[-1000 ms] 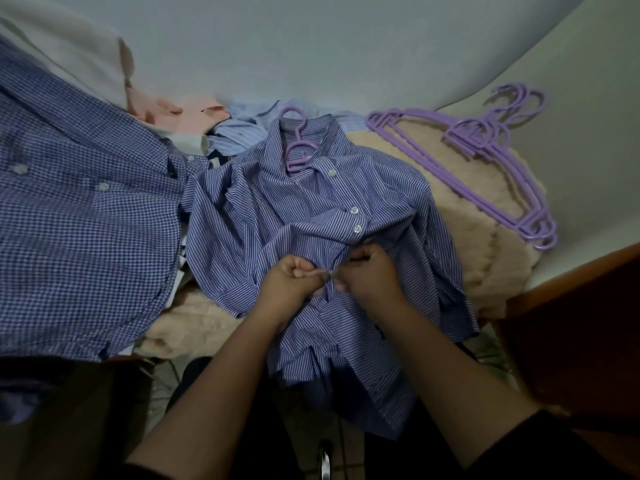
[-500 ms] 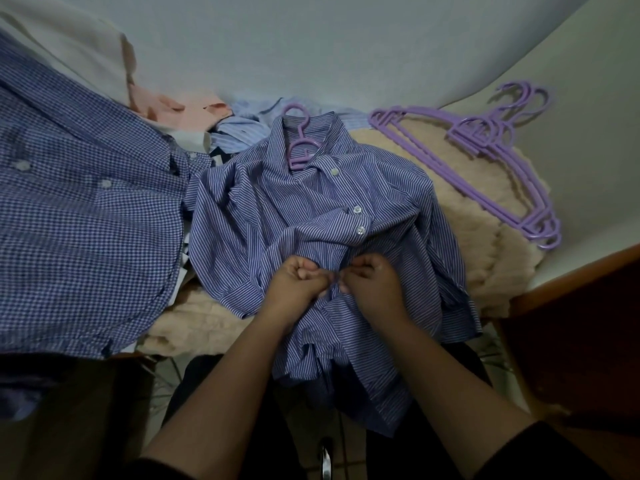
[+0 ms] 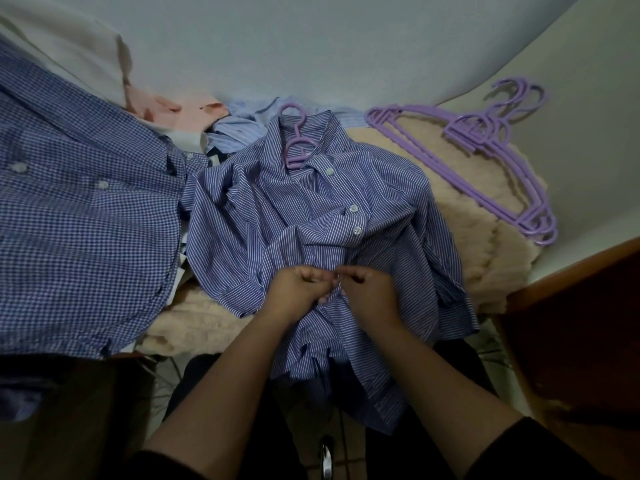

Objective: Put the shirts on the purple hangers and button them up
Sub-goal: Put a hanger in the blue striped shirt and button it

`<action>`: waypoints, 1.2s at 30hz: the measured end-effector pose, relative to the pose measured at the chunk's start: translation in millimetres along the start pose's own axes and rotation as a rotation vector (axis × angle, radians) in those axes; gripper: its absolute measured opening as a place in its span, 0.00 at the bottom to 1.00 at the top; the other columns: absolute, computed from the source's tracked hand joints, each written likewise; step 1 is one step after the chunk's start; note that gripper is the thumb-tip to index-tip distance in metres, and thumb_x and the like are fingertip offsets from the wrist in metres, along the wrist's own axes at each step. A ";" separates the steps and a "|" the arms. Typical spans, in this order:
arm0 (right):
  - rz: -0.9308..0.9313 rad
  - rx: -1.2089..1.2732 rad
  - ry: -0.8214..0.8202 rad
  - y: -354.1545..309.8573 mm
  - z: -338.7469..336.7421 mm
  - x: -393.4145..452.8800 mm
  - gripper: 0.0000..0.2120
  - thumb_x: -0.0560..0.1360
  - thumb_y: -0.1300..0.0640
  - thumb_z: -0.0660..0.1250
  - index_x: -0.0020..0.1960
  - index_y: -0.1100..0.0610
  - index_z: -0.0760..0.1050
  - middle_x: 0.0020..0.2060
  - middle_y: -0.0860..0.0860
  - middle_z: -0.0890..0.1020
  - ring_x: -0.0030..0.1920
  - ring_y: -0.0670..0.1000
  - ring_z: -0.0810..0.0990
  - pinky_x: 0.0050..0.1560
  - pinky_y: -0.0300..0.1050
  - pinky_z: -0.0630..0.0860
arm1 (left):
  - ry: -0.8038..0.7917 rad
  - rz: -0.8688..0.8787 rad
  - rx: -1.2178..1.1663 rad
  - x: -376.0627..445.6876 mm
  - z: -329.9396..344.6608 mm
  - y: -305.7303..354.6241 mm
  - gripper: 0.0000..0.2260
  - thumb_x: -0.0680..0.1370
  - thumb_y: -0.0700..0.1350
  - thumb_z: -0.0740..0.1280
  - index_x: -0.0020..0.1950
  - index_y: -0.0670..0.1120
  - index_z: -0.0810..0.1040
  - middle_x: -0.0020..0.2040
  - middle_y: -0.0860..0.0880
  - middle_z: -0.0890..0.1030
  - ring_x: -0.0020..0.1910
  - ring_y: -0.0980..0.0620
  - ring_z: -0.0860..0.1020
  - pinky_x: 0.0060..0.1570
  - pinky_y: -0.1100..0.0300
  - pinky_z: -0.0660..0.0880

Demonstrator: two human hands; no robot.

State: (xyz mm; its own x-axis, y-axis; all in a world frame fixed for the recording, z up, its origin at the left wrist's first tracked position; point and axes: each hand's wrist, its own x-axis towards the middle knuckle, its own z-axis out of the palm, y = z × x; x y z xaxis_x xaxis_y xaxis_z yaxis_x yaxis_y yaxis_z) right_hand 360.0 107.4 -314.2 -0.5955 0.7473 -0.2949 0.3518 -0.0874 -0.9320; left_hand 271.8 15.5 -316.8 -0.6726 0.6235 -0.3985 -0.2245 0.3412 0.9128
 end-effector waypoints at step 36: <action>-0.270 -0.017 -0.053 -76.6 -32.7 23.9 0.11 0.75 0.61 0.68 0.57 0.58 0.80 0.46 0.50 0.83 0.42 0.41 0.80 0.46 0.36 0.77 | 0.106 0.134 -0.135 0.4 -17.7 86.0 0.03 0.77 0.38 0.67 0.50 0.42 0.79 0.36 0.47 0.79 0.31 0.57 0.77 0.29 0.67 0.72</action>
State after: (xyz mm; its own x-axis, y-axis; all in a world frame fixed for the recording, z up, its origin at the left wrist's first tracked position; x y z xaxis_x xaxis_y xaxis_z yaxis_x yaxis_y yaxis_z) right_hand 342.4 153.5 -243.0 -0.7065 0.7061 -0.0475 0.1870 0.1215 -0.9748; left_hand 239.8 32.7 -236.9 -0.7717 0.5771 -0.2673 -0.2156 0.1580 0.9636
